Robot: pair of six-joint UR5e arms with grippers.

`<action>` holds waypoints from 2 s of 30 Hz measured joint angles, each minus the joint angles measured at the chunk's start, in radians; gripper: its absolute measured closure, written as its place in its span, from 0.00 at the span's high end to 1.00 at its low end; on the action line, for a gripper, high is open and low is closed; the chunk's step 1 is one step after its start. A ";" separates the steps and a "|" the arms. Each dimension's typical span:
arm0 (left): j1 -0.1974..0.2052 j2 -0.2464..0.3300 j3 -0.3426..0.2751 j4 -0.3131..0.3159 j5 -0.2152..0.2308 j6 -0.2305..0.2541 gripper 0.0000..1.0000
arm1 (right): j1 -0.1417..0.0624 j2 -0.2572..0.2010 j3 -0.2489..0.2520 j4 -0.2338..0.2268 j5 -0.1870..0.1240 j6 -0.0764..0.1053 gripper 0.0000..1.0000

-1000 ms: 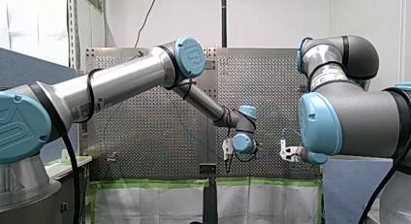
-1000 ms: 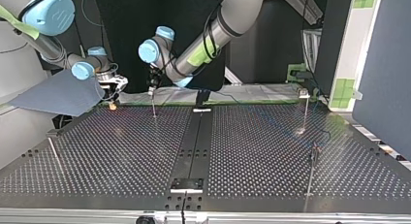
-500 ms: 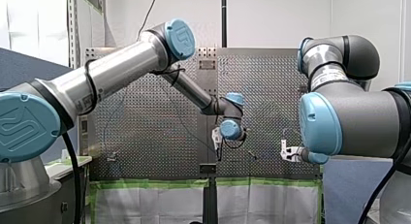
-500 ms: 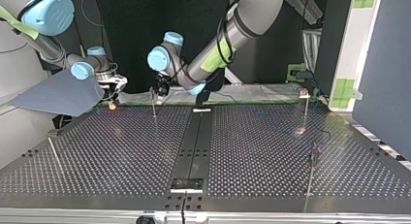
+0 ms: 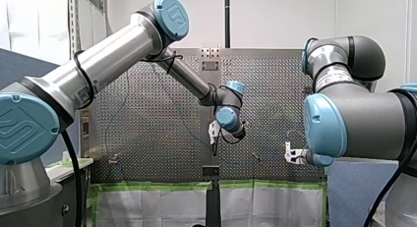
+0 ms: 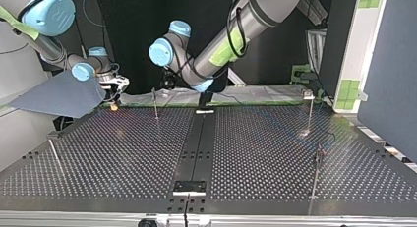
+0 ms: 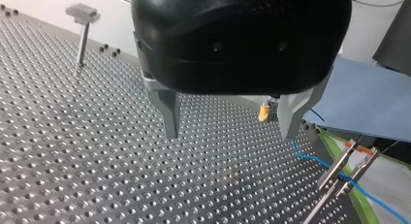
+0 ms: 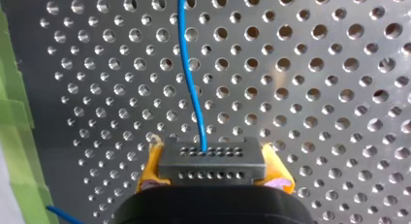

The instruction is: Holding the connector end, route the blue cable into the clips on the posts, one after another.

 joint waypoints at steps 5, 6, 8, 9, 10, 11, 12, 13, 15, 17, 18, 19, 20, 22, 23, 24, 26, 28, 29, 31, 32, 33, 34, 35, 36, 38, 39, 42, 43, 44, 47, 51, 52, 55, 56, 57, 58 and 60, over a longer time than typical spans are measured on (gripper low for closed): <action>-0.003 0.052 -0.052 -0.005 0.000 -0.006 1.00 | -0.003 0.000 0.000 0.017 0.005 -0.019 0.00; -0.004 0.064 -0.064 -0.006 0.000 -0.007 1.00 | -0.004 0.000 0.000 0.023 0.007 -0.025 0.00; -0.005 0.082 -0.082 -0.009 -0.001 -0.007 1.00 | -0.005 0.000 0.000 0.032 0.010 -0.037 0.00; -0.006 0.095 -0.095 -0.013 -0.001 -0.007 1.00 | -0.005 0.000 0.000 0.039 0.011 -0.044 0.00; -0.007 0.105 -0.105 -0.017 -0.003 -0.007 1.00 | -0.006 0.000 0.000 0.044 0.012 -0.049 0.00; -0.008 0.115 -0.115 -0.023 -0.005 -0.006 1.00 | -0.007 0.000 0.001 0.048 0.014 -0.054 0.00; -0.009 0.129 -0.129 -0.030 -0.012 -0.005 1.00 | -0.008 0.000 0.002 0.053 0.017 -0.060 0.00; -0.010 0.139 -0.139 -0.034 -0.019 -0.004 1.00 | -0.009 0.000 0.003 0.057 0.018 -0.065 0.00; -0.012 0.163 -0.163 -0.040 -0.037 -0.004 1.00 | -0.011 -0.001 0.006 0.064 0.019 -0.078 0.00; -0.013 0.183 -0.183 -0.039 -0.051 -0.007 1.00 | -0.013 -0.001 0.007 0.070 0.019 -0.089 0.00; -0.013 0.196 -0.196 -0.035 -0.059 -0.013 1.00 | -0.015 -0.002 0.009 0.072 0.018 -0.094 0.00; -0.013 0.206 -0.206 -0.031 -0.063 -0.018 1.00 | -0.016 -0.004 0.011 0.073 0.017 -0.097 0.00; -0.013 0.216 -0.216 -0.029 -0.067 -0.022 1.00 | -0.017 -0.005 0.013 0.074 0.016 -0.099 0.00; -0.014 0.239 -0.239 -0.026 -0.072 -0.029 1.00 | -0.020 -0.012 0.020 0.074 0.014 -0.103 0.00; -0.015 0.248 -0.248 -0.027 -0.072 -0.030 1.00 | -0.021 -0.016 0.023 0.074 0.013 -0.104 0.00; -0.016 0.260 -0.260 -0.030 -0.073 -0.030 1.00 | -0.022 -0.022 0.027 0.074 0.012 -0.105 0.00; -0.017 0.277 -0.277 -0.033 -0.074 -0.030 1.00 | -0.024 -0.031 0.031 0.074 0.011 -0.106 0.00; -0.019 0.298 -0.299 -0.035 -0.075 -0.029 1.00 | -0.025 -0.040 0.035 0.074 0.009 -0.106 0.00; -0.019 0.308 -0.308 -0.036 -0.075 -0.029 1.00 | -0.025 -0.044 0.037 0.074 0.009 -0.106 0.00; -0.021 0.332 -0.332 -0.042 -0.076 -0.028 1.00 | -0.026 -0.053 0.043 0.074 0.008 -0.106 0.00; -0.022 0.342 -0.342 -0.045 -0.076 -0.027 1.00 | -0.026 -0.057 0.045 0.074 0.007 -0.106 0.00; -0.022 0.356 -0.356 -0.051 -0.077 -0.025 1.00 | -0.027 -0.062 0.049 0.073 0.007 -0.106 0.00; -0.023 0.366 -0.366 -0.054 -0.077 -0.024 1.00 | -0.027 -0.066 0.051 0.073 0.007 -0.106 0.00; -0.024 0.376 -0.376 -0.057 -0.078 -0.023 1.00 | -0.028 -0.071 0.053 0.073 0.007 -0.106 0.00; -0.025 0.389 -0.389 -0.059 -0.078 -0.022 1.00 | -0.028 -0.076 0.056 0.073 0.007 -0.106 0.00; -0.027 0.408 -0.408 -0.061 -0.083 -0.021 1.00 | -0.029 -0.082 0.060 0.073 0.006 -0.106 0.00; -0.028 0.421 -0.421 -0.063 -0.090 -0.021 1.00 | -0.029 -0.086 0.061 0.073 0.006 -0.106 0.00; -0.032 0.450 -0.450 -0.065 -0.107 -0.020 1.00 | -0.030 -0.094 0.068 0.073 0.005 -0.106 0.00; -0.034 0.458 -0.458 -0.066 -0.112 -0.020 1.00 | -0.030 -0.097 0.070 0.073 0.004 -0.106 0.00; -0.036 0.467 -0.467 -0.067 -0.116 -0.019 1.00 | -0.031 -0.100 0.072 0.072 0.004 -0.106 0.00; -0.043 0.498 -0.498 -0.068 -0.137 -0.019 1.00 | -0.031 -0.107 0.079 0.071 0.003 -0.106 0.00; -0.046 0.544 -0.544 -0.058 -0.175 -0.030 1.00 | -0.032 -0.110 0.088 0.068 0.002 -0.107 0.00; -0.045 0.553 -0.553 -0.056 -0.181 -0.034 1.00 | -0.032 -0.110 0.090 0.067 0.002 -0.108 0.00; -0.046 0.584 -0.584 -0.061 -0.201 -0.039 1.00 | -0.031 -0.111 0.098 0.066 -0.001 -0.114 0.00; -0.047 0.594 -0.594 -0.065 -0.209 -0.040 1.00 | -0.031 -0.112 0.100 0.066 -0.002 -0.116 0.00; -0.048 0.606 -0.607 -0.067 -0.219 -0.042 1.00 | -0.030 -0.113 0.104 0.065 -0.003 -0.118 0.00; -0.049 0.616 -0.616 -0.066 -0.225 -0.043 1.00 | -0.029 -0.114 0.108 0.064 -0.003 -0.119 0.00; -0.050 0.638 -0.638 -0.061 -0.237 -0.045 1.00 | -0.029 -0.122 0.119 0.061 -0.003 -0.121 0.00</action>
